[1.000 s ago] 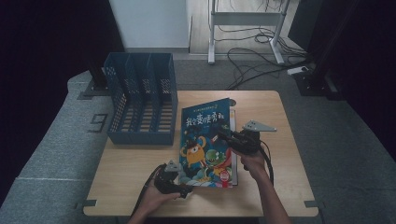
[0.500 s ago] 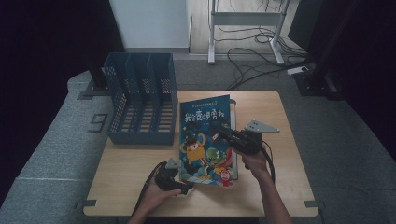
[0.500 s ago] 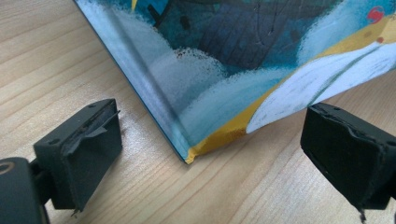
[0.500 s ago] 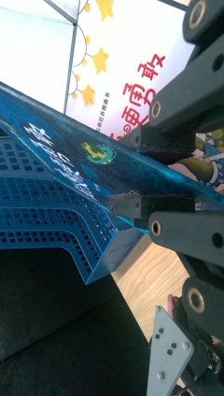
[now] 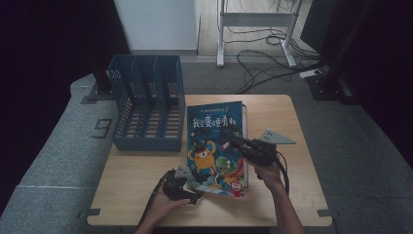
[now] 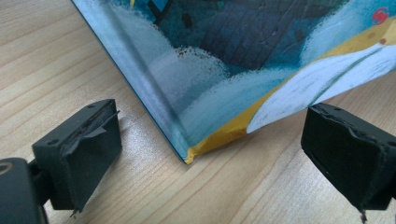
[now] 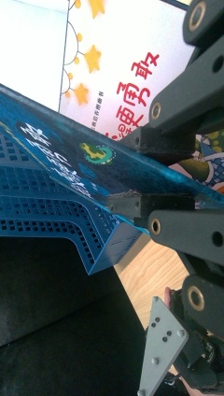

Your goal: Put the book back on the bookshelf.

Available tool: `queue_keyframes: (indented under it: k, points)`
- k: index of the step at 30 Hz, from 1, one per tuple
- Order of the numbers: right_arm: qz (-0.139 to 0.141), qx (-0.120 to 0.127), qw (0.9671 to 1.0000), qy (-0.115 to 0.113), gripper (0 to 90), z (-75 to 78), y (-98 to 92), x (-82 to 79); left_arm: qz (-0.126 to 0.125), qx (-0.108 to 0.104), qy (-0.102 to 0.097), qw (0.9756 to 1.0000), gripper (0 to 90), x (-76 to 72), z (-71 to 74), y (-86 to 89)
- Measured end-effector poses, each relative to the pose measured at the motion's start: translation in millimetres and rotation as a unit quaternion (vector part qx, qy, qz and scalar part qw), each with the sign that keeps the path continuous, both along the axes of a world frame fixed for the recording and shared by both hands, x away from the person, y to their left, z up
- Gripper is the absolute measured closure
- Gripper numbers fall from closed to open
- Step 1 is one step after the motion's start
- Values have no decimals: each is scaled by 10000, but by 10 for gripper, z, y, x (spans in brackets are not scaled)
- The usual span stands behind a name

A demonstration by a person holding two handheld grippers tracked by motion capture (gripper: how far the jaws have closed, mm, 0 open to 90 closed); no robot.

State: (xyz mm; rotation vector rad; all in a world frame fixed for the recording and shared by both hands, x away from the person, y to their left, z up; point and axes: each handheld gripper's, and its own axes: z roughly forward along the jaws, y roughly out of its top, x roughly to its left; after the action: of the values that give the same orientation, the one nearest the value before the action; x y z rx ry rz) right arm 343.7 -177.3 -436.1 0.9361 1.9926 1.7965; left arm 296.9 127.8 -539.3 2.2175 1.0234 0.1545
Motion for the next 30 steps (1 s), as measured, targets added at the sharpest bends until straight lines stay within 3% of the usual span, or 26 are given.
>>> queue_keyframes:
  k: [9,19,24,30]
  points:
    - [49,72,9999,-94,752,-21,-23,-15,104,89,-20,9999,37,8,0,-29]
    - [104,51,9996,-274,766,18,-11,66,335,183,-44,9993,37,195,2,-50]
    - [147,194,9993,-286,774,-33,-55,43,387,268,-37,9989,54,168,12,-64]
    - [230,192,9989,-350,779,-27,-58,-34,363,305,-60,9989,66,113,13,-74]
